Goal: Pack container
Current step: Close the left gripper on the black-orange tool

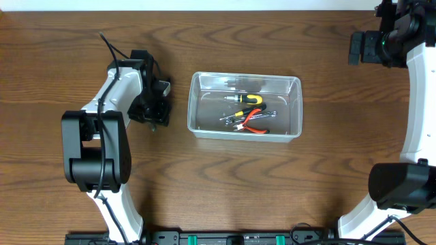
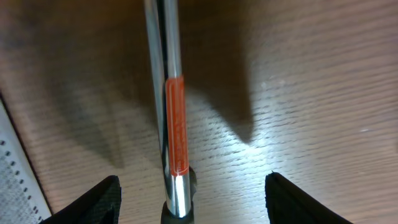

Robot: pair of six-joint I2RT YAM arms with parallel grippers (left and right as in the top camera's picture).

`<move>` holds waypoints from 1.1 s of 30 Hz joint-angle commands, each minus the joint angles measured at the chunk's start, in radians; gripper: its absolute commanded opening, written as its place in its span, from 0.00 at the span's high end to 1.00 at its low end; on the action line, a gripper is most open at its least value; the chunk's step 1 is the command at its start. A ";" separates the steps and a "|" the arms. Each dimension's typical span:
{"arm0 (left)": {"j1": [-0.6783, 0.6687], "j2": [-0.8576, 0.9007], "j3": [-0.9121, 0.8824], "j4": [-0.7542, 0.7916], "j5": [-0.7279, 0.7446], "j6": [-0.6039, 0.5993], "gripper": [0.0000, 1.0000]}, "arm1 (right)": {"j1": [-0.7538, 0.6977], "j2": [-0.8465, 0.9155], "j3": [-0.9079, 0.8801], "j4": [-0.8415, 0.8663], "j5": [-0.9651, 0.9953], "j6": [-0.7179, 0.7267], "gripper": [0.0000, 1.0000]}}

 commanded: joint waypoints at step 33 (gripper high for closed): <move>0.005 0.002 -0.057 0.019 -0.034 -0.013 0.74 | 0.000 -0.006 0.006 -0.001 0.000 0.017 0.01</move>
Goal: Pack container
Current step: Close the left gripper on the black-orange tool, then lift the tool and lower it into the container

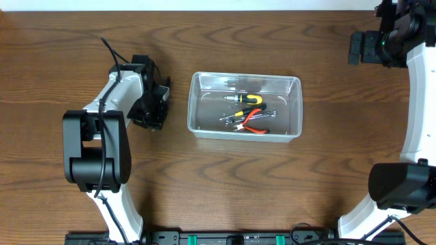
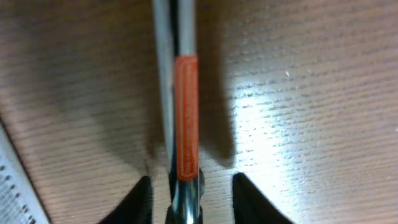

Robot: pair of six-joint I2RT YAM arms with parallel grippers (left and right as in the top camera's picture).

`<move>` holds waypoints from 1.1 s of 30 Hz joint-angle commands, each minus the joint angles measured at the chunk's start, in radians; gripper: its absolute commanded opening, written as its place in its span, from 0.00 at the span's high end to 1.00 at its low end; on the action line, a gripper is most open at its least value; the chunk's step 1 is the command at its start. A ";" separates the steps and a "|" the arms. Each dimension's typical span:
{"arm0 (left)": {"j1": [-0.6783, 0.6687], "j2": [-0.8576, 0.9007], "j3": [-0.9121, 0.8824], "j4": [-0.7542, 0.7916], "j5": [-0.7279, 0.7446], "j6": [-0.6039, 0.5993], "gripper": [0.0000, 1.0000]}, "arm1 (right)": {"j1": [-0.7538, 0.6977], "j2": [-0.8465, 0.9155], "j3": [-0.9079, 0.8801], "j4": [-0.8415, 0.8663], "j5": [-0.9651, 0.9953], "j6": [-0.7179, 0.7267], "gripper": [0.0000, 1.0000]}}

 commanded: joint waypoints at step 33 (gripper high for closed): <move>0.005 -0.038 0.163 -0.087 -0.007 0.003 0.94 | 0.000 -0.006 0.006 -0.001 0.000 0.017 0.01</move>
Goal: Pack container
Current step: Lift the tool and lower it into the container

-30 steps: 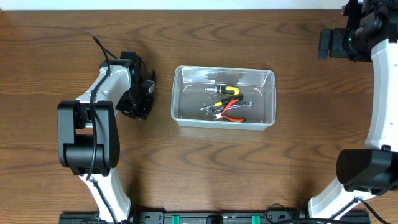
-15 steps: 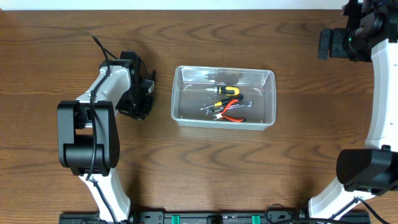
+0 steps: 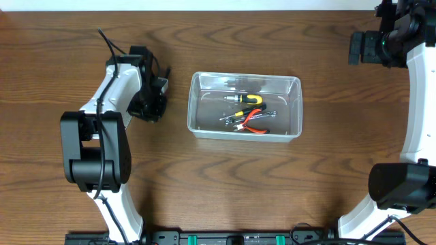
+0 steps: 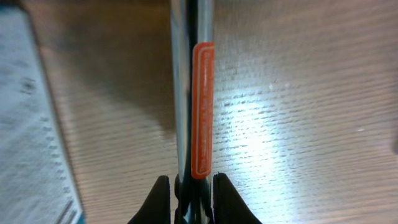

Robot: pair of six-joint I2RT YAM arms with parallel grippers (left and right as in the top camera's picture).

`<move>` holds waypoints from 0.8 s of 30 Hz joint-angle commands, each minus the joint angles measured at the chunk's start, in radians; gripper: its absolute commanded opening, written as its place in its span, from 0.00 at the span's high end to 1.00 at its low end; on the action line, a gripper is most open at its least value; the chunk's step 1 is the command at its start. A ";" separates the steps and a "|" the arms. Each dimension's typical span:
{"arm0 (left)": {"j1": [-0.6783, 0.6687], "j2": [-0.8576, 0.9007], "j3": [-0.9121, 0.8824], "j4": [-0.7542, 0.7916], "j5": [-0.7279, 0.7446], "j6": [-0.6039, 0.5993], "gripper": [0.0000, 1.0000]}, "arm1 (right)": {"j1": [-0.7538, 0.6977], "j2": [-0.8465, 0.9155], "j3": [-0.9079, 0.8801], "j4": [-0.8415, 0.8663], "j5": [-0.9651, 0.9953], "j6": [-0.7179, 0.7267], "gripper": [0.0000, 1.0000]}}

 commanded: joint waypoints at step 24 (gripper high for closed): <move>-0.130 -0.463 0.135 -0.026 0.007 0.041 0.94 | 0.000 -0.006 0.006 -0.001 0.000 0.018 0.01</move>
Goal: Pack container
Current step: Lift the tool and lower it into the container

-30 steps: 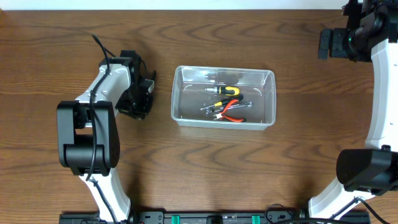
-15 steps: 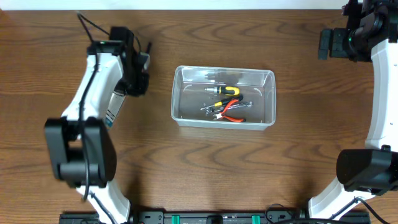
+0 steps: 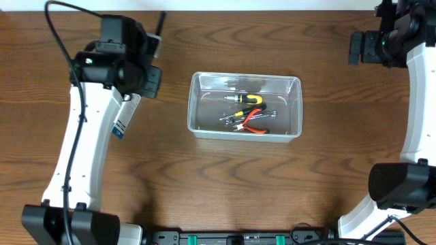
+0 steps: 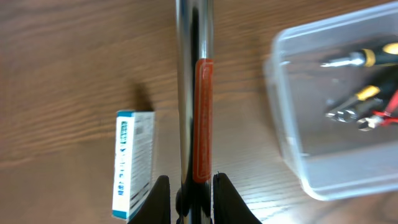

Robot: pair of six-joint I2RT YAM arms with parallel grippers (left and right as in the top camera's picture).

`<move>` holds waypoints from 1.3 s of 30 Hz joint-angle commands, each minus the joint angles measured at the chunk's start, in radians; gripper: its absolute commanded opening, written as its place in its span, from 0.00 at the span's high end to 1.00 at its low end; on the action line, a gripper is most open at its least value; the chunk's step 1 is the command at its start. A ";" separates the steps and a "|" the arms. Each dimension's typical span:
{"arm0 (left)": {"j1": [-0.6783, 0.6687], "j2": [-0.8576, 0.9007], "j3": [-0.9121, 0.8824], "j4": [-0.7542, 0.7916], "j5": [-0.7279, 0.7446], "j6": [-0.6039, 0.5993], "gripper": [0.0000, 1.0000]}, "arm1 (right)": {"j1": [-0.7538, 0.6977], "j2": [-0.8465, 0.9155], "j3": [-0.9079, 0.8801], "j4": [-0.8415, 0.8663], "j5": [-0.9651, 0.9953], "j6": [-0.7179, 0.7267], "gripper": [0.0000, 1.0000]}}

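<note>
A clear plastic container [image 3: 196, 109] stands mid-table and holds a yellow-handled screwdriver [image 3: 246, 99], red pliers [image 3: 253, 122] and other small tools. My left gripper [image 3: 154, 46] is high above the table, left of the container, shut on a chrome tool with an orange label [image 4: 204, 118]. The tool's shaft runs away from the fingers [image 4: 159, 198]; the container [image 4: 292, 130] lies below to its right. My right gripper [image 3: 360, 46] hangs at the far right back, too small to read.
A white box with blue ends [image 3: 122, 116] lies flat on the wood left of the container, below my left gripper; it also shows as the box [image 4: 132, 163] in the left wrist view. The table's back edge runs behind both arms.
My left gripper, low beside the container's left wall before, is now high above the table and further back, the chrome tool still in it. The white box now shows in full.
First my left gripper stood open on either side of the chrome tool on the table. Then its fingers were closer in, then shut on the tool just above the wood. Now the tool is held high, left of the container. The right arm has stayed put.
</note>
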 commanded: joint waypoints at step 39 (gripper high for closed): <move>-0.444 0.262 -0.036 -0.031 0.026 0.230 0.94 | 0.001 -0.006 0.006 -0.001 0.000 0.018 0.01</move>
